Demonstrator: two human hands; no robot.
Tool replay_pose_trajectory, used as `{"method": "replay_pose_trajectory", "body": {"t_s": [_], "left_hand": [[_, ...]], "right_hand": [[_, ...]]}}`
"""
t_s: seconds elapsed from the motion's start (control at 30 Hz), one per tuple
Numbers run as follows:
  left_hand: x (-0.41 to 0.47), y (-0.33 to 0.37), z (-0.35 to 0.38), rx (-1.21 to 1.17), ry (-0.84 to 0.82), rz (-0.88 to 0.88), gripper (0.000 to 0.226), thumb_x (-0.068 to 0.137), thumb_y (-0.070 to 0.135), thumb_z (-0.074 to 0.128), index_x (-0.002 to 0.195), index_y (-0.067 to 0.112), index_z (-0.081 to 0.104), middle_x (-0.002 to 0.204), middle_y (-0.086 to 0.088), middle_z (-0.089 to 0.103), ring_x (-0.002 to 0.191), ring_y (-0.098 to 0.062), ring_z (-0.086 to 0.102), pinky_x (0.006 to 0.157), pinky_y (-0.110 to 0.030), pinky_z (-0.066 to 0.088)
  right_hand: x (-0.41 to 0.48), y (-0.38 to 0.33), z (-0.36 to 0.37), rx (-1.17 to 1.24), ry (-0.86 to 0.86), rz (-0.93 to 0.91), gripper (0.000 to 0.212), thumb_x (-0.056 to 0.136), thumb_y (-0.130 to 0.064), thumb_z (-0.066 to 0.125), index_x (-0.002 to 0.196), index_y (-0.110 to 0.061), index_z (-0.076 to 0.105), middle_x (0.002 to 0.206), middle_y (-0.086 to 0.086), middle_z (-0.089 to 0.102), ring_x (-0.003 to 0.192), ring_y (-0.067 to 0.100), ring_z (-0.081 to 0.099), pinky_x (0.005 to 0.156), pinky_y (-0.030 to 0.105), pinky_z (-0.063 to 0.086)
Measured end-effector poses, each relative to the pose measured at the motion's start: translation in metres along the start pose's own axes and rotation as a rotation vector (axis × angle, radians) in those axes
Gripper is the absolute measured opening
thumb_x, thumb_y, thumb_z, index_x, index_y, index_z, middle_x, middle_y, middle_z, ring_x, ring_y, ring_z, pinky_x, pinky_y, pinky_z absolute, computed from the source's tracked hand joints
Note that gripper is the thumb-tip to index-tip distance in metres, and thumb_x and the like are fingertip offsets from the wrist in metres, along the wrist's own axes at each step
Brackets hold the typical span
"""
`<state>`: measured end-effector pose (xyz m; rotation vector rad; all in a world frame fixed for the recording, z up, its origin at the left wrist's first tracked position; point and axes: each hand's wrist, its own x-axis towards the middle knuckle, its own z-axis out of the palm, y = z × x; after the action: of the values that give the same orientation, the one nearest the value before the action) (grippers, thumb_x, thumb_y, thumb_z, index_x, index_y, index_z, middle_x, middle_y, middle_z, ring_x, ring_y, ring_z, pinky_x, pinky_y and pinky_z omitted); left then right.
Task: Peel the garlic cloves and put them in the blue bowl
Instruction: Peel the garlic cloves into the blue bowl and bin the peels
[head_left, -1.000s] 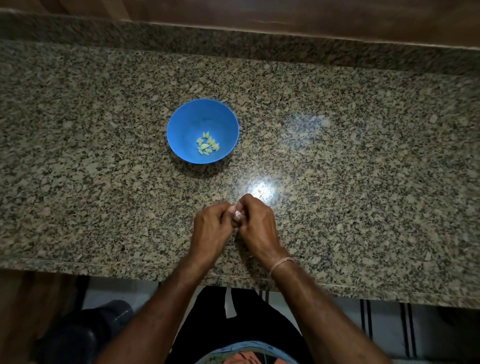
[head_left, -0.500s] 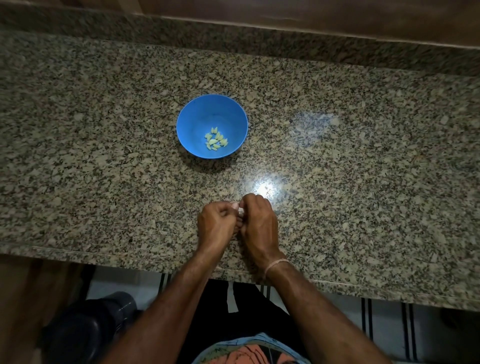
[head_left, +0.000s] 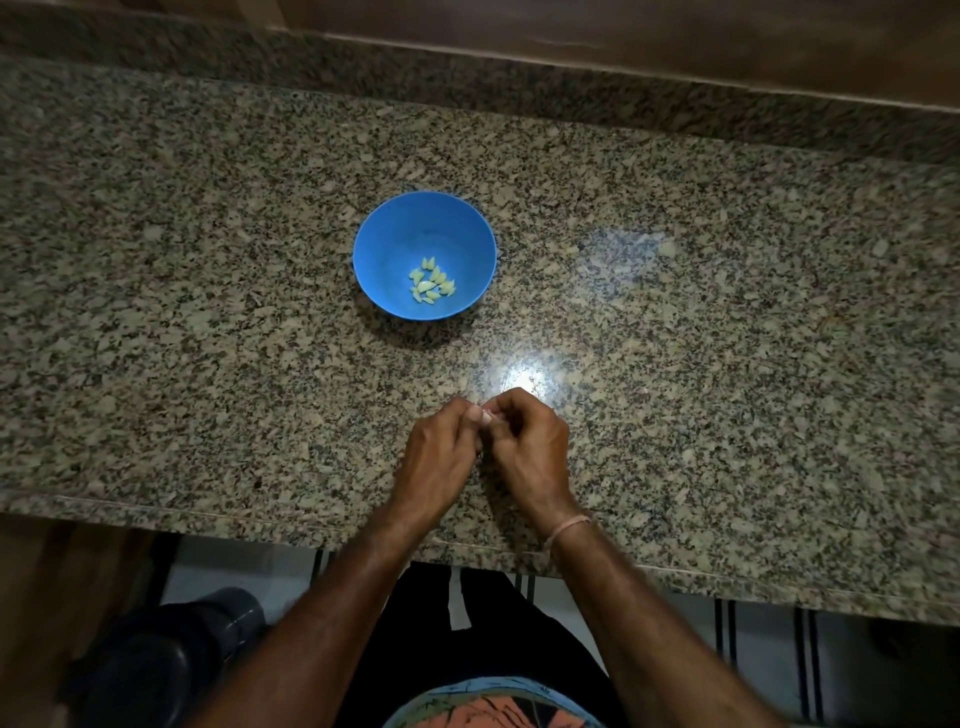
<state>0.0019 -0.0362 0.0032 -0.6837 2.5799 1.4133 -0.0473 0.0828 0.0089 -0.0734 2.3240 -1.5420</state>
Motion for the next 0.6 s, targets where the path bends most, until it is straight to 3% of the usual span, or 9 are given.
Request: {"method": "replay_pose_trajectory", "body": {"t_s": [0.2,0.33,0.6], "left_hand": [[-0.001,-0.001,0.005,-0.033,0.092,-0.014,0.028,0.112,0.031,0.044,0.092,0.018,0.058,0.073,0.004,0.061,0.062,-0.002,0.056,0.052,-0.011,0.038],[-0.004,0.001,0.011,-0.046,0.172,-0.022,0.025,0.111,0.026,0.049,0.09,0.018,0.061,0.068,0.009,0.059,0.057,0.004,0.055,0.05,-0.009,0.039],[-0.001,-0.005,0.02,-0.036,0.272,0.005,0.034,0.11,0.032,0.051,0.087,0.013,0.067,0.063,0.003,0.063,0.055,-0.01,0.058,0.05,-0.025,0.041]], "right_hand": [[-0.006,-0.004,0.008,0.063,0.049,0.044,0.009,0.097,-0.014,0.073,0.089,-0.011,0.071,0.077,-0.002,0.071,0.068,0.002,0.065,0.062,0.015,0.052],[-0.009,-0.003,0.015,0.061,0.099,0.05,0.011,0.097,-0.01,0.071,0.087,-0.012,0.073,0.077,-0.001,0.072,0.071,0.013,0.067,0.063,0.019,0.056],[-0.004,-0.002,0.017,0.042,0.099,0.118,0.014,0.097,-0.014,0.071,0.083,-0.014,0.075,0.075,0.001,0.073,0.074,0.023,0.07,0.064,0.033,0.06]]}}
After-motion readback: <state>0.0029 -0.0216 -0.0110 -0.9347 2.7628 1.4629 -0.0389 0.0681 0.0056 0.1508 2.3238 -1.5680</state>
